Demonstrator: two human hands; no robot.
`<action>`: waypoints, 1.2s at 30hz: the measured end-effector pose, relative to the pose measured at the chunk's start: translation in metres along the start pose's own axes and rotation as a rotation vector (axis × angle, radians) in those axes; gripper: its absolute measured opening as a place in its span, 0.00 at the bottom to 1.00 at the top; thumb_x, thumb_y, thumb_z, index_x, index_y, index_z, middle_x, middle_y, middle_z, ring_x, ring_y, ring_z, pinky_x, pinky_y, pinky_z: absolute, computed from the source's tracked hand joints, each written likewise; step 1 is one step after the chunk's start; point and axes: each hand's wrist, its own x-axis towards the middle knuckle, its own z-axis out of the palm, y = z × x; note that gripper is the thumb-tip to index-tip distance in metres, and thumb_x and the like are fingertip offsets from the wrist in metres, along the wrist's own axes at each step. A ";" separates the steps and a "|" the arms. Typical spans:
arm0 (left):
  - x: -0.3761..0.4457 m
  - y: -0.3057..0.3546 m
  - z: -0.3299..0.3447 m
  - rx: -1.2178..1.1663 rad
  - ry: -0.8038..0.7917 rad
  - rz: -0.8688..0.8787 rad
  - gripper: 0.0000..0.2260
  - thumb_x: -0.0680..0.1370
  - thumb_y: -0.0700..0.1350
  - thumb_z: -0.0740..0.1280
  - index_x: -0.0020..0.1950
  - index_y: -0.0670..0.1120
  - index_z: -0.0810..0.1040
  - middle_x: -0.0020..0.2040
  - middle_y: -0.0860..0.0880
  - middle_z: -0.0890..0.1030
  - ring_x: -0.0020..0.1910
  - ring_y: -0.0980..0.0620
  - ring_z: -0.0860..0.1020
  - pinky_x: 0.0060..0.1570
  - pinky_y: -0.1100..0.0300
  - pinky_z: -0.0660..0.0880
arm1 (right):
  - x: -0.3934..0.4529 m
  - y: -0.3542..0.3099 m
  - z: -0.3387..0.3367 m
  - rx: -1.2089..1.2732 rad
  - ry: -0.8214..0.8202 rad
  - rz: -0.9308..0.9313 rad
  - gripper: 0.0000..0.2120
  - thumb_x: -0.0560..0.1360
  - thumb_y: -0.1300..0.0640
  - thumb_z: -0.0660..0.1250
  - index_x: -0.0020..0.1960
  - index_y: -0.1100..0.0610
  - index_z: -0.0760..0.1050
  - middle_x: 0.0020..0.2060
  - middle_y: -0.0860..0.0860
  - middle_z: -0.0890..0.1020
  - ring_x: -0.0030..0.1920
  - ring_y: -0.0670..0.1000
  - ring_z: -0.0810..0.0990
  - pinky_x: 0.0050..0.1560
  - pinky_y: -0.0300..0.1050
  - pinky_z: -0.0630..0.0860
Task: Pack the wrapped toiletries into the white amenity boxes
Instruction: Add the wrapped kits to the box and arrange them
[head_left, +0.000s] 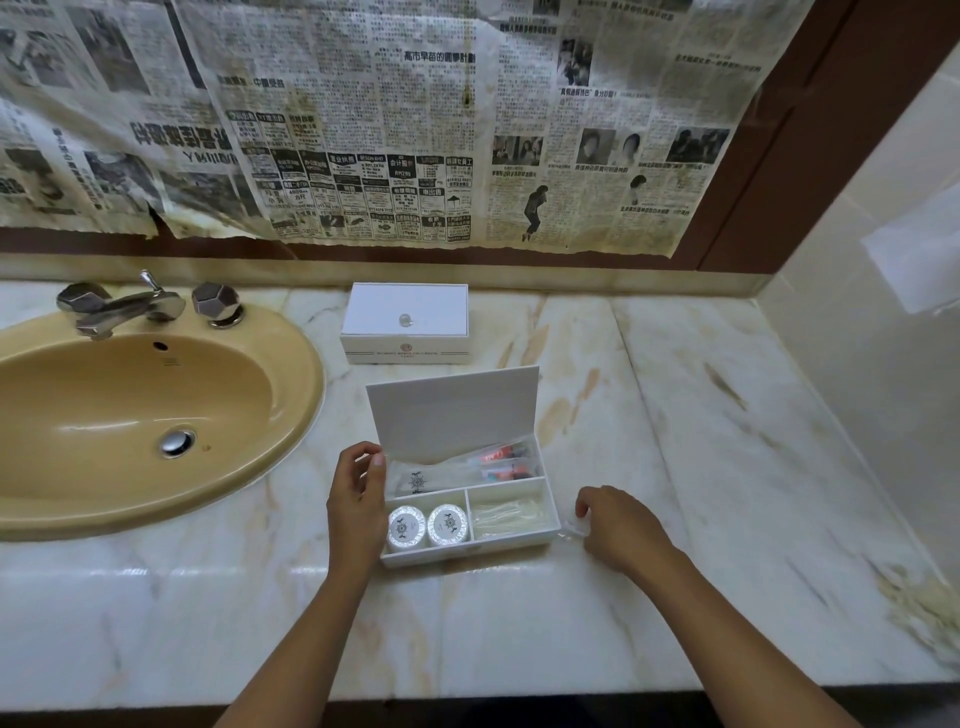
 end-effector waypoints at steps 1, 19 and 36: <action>0.000 0.000 0.000 0.003 0.001 -0.001 0.02 0.81 0.43 0.63 0.52 0.48 0.75 0.46 0.52 0.79 0.41 0.62 0.77 0.40 0.74 0.71 | 0.000 0.000 0.001 0.006 0.009 0.006 0.15 0.73 0.66 0.61 0.57 0.54 0.74 0.55 0.51 0.76 0.53 0.52 0.76 0.44 0.39 0.68; -0.001 0.002 0.001 -0.002 0.007 0.003 0.02 0.81 0.42 0.63 0.52 0.47 0.75 0.46 0.53 0.79 0.41 0.63 0.77 0.40 0.74 0.71 | 0.000 0.002 -0.008 0.024 0.095 0.031 0.10 0.71 0.65 0.59 0.46 0.55 0.75 0.43 0.51 0.79 0.43 0.53 0.78 0.35 0.40 0.68; 0.000 0.000 0.000 -0.015 0.005 0.005 0.03 0.81 0.42 0.63 0.51 0.49 0.75 0.46 0.52 0.79 0.41 0.61 0.76 0.41 0.73 0.70 | 0.004 -0.006 -0.019 0.071 0.130 0.012 0.13 0.80 0.57 0.58 0.40 0.56 0.77 0.43 0.51 0.70 0.50 0.54 0.73 0.42 0.42 0.68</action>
